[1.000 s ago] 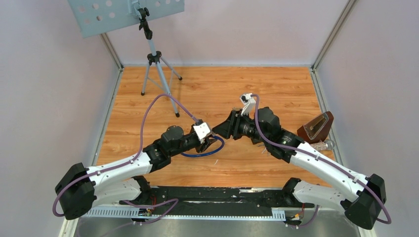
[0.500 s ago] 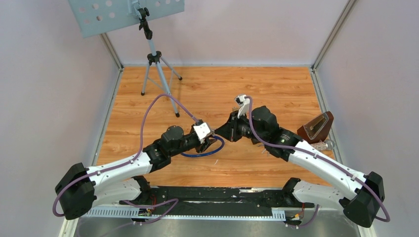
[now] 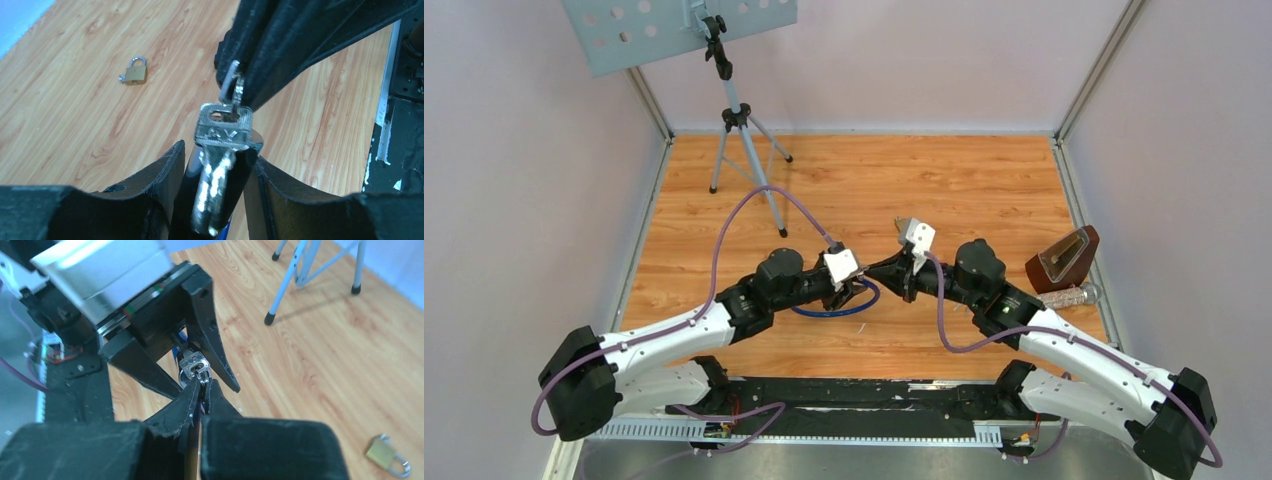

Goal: Lock with the key
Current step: Lock the lock.

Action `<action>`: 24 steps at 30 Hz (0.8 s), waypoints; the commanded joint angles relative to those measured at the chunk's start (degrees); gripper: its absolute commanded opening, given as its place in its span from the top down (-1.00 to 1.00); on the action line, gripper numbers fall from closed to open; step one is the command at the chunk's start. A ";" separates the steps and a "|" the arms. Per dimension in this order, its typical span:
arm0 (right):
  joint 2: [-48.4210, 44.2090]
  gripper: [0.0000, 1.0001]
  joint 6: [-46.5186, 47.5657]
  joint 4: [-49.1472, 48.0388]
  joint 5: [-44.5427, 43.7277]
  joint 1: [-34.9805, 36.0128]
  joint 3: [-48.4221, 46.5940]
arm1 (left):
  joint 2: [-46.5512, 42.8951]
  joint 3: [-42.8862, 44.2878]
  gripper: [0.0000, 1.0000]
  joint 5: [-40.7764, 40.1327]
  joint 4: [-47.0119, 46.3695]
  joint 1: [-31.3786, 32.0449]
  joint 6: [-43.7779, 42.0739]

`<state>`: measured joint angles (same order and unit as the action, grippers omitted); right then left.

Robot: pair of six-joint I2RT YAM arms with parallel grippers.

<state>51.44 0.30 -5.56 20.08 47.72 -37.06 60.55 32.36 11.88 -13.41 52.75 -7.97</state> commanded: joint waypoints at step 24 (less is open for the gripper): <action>6.28 1.00 38.46 8.42 40.65 -18.59 -9.94 | 4.79 6.06 1.00 2.59 12.82 -0.02 -2.45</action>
<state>57.25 40.40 2.96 53.95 33.89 -42.02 63.79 37.32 15.84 -5.06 52.77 -10.68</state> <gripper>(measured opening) 0.011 0.513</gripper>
